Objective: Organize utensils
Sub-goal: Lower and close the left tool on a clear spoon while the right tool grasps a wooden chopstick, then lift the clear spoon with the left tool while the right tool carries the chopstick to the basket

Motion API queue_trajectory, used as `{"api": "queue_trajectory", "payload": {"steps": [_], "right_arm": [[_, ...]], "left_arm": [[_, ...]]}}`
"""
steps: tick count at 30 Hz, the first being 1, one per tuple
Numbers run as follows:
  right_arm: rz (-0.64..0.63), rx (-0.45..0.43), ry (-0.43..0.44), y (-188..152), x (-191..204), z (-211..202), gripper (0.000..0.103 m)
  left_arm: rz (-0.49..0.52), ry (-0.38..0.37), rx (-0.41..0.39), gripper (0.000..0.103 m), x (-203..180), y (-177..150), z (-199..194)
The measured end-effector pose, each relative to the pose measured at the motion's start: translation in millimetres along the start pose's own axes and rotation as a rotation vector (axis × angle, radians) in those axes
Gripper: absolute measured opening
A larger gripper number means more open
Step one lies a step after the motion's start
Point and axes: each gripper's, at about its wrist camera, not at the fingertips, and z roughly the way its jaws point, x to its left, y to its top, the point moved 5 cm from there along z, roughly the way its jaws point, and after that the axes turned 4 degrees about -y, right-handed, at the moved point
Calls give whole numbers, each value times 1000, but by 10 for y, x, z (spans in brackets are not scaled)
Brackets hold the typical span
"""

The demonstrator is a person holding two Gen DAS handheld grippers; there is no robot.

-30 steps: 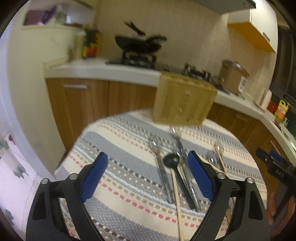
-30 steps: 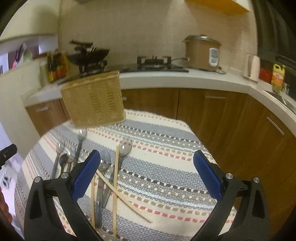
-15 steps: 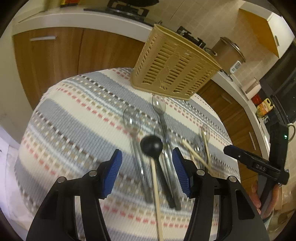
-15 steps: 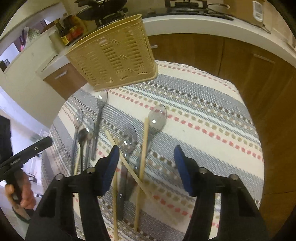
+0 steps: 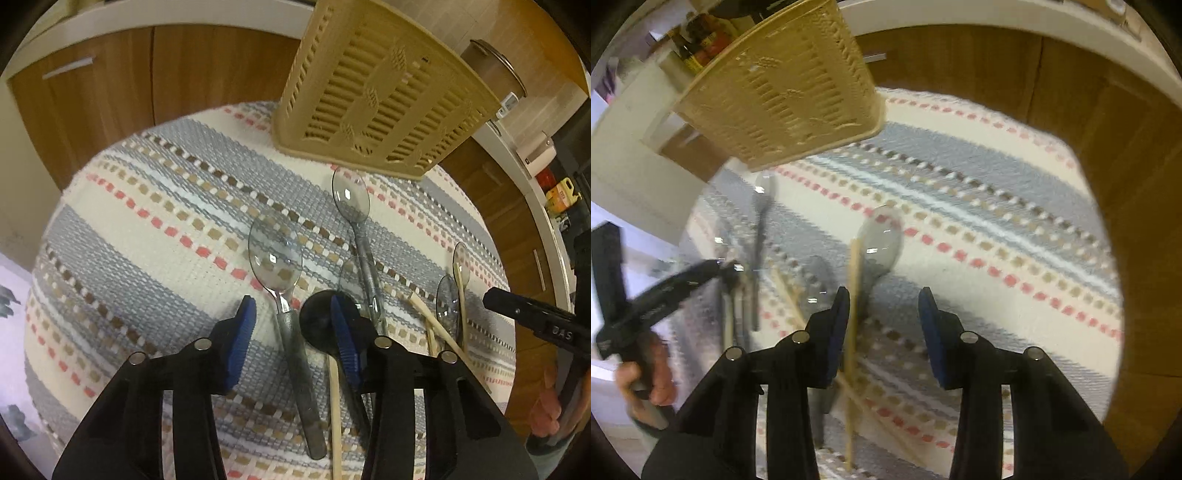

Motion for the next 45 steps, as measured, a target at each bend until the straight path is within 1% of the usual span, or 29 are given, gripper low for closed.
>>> {"api": "queue_trajectory", "payload": {"steps": [1,2,4,10,11,12,16,20,24,27,28,29,30,31,32,34,35,36,39,42,44,45], "right_arm": [[-15,1,-7,-3,42,14,33],[-26,7,-10,-6,77,33,29],[-51,24,-28,-7,172,94,25],[-118,46,-116,-13,366,245,12],[-133,42,-141,-14,389,259,7],[-145,37,-157,-14,415,267,5],[-158,21,-168,-31,460,249,5],[-136,9,-151,-50,385,197,5],[-124,-3,-142,-33,303,150,5],[-128,-9,-142,-3,295,115,5],[-132,-11,-142,-14,277,94,5],[-136,-14,-141,-18,274,78,5],[-140,-17,-139,-20,271,65,5],[-147,-23,-135,-35,241,10,5],[-152,-27,-132,-31,249,-7,5],[-162,-38,-121,-23,265,-41,5],[-163,-43,-116,-18,271,-56,5],[-164,-57,-103,-12,275,-87,5],[-166,-93,-68,-12,265,-181,4],[-174,-127,-41,-24,253,-308,4],[-184,-165,-26,-37,266,-404,4],[-188,-178,-20,-36,296,-434,4]], "left_arm": [[7,8,-9,38,-4,4,-8],[10,14,-10,37,-9,10,-2],[13,18,-9,37,-21,17,1],[-1,-2,-5,37,18,22,-25],[-4,-6,-4,36,37,22,-31],[-8,-11,-2,36,69,14,-56],[-39,-29,-2,36,184,47,-115],[-38,-44,24,36,217,51,-114],[-28,-9,22,36,142,72,-71],[8,52,12,36,39,124,-3],[21,79,12,31,8,141,21],[30,118,9,25,-20,162,48],[33,142,8,22,-33,171,59],[38,148,5,17,-41,180,61],[37,132,7,10,-49,181,73],[20,99,-4,7,-53,188,74],[21,91,-15,4,-65,194,71],[25,77,-30,2,-76,192,55],[30,39,-80,2,-105,169,-37],[34,-15,-139,2,-151,154,-212],[37,-65,-203,2,-194,188,-401],[40,-75,-225,2,-210,202,-467]]}}
